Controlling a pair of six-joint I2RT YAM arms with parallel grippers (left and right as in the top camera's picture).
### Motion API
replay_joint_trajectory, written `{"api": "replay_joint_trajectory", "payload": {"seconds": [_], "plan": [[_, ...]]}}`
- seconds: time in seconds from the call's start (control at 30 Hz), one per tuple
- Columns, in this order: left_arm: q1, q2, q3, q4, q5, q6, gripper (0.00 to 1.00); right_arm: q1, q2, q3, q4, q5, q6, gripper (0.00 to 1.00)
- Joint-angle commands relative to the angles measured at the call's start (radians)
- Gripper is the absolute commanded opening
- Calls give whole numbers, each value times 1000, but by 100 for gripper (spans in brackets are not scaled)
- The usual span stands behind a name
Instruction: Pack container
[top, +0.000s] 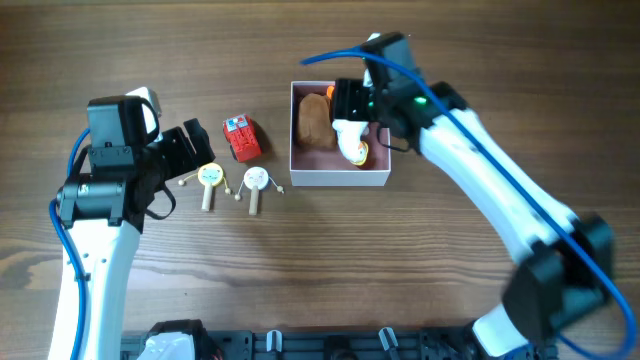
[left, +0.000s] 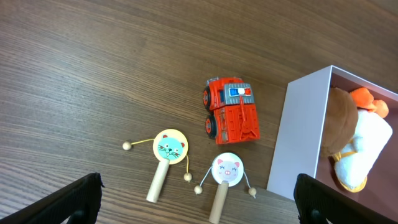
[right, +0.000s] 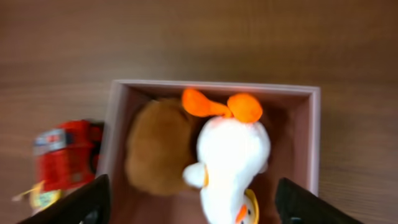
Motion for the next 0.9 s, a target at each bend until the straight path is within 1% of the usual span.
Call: {"api": "replay_joint_trajectory", "payload": {"seconds": [0.0, 0.13, 0.17, 0.27, 0.37, 0.47, 0.53, 0.57, 0.63, 0.8, 0.87], "plan": [[5, 0, 20, 0, 16, 24, 100, -13, -159, 25, -47, 62, -50, 91], [5, 0, 20, 1, 21, 14, 100, -79, -235, 25, -137, 100, -43, 97], [5, 0, 20, 1, 38, -5, 100, -108, -240, 25, -159, 100, -41, 99], [5, 0, 20, 0, 104, -97, 100, -210, -226, 24, -224, 92, -35, 99], [5, 0, 20, 22, 121, -163, 100, -307, -195, 16, -257, 14, -35, 100], [5, 0, 20, 58, 121, -173, 100, -396, -151, 15, -286, -85, -35, 99], [2, 11, 22, 73, 123, -230, 99, -440, -121, 15, -311, -124, -35, 100], [2, 31, 30, 49, 119, -275, 99, -460, -106, 15, -325, -134, -35, 100], [2, 87, 44, 11, 119, -294, 99, -480, -83, 15, -341, -134, -35, 100], [-28, 282, 116, -3, 119, -296, 99, -491, -51, 15, -349, -133, -38, 100], [-56, 366, 176, -18, 111, -295, 99, -491, -51, 14, -352, -133, -38, 100]]}}
